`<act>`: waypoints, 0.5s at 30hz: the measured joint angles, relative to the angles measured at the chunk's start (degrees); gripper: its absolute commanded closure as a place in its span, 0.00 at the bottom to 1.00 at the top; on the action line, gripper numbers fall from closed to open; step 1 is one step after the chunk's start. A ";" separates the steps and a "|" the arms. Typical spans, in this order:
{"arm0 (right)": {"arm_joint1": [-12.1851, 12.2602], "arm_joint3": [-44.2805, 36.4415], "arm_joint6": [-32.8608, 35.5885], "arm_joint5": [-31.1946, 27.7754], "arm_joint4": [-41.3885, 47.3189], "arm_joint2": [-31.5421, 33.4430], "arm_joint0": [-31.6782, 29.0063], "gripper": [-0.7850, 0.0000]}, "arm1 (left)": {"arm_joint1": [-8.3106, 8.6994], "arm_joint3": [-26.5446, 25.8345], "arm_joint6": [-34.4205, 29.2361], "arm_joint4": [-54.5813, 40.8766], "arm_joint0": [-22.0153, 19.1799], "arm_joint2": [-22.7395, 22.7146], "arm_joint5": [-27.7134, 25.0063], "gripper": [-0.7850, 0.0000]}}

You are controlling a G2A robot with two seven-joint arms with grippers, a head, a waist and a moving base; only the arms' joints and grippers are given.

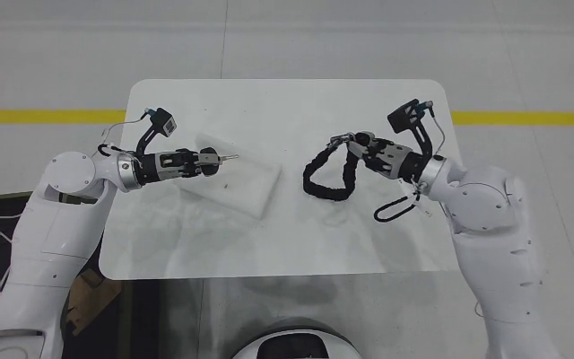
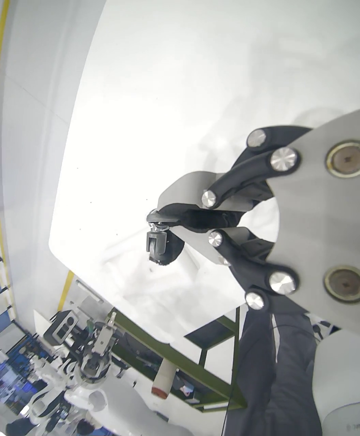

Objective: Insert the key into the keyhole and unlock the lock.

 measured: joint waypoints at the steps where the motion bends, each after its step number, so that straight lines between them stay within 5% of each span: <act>1: -0.05 0.58 -0.73 0.30 2.02 -0.07 -0.24 1.00 | 0.00 0.00 0.00 0.00 0.00 0.00 0.00 1.00; 8: -0.81 7.97 -3.51 -1.35 25.22 -1.12 -0.88 1.00 | 0.00 0.00 0.00 0.00 0.00 0.00 0.00 1.00; 15: -1.83 16.83 2.11 -5.74 51.85 -4.31 0.55 1.00 | 0.00 0.00 0.00 0.00 0.00 0.00 0.00 1.00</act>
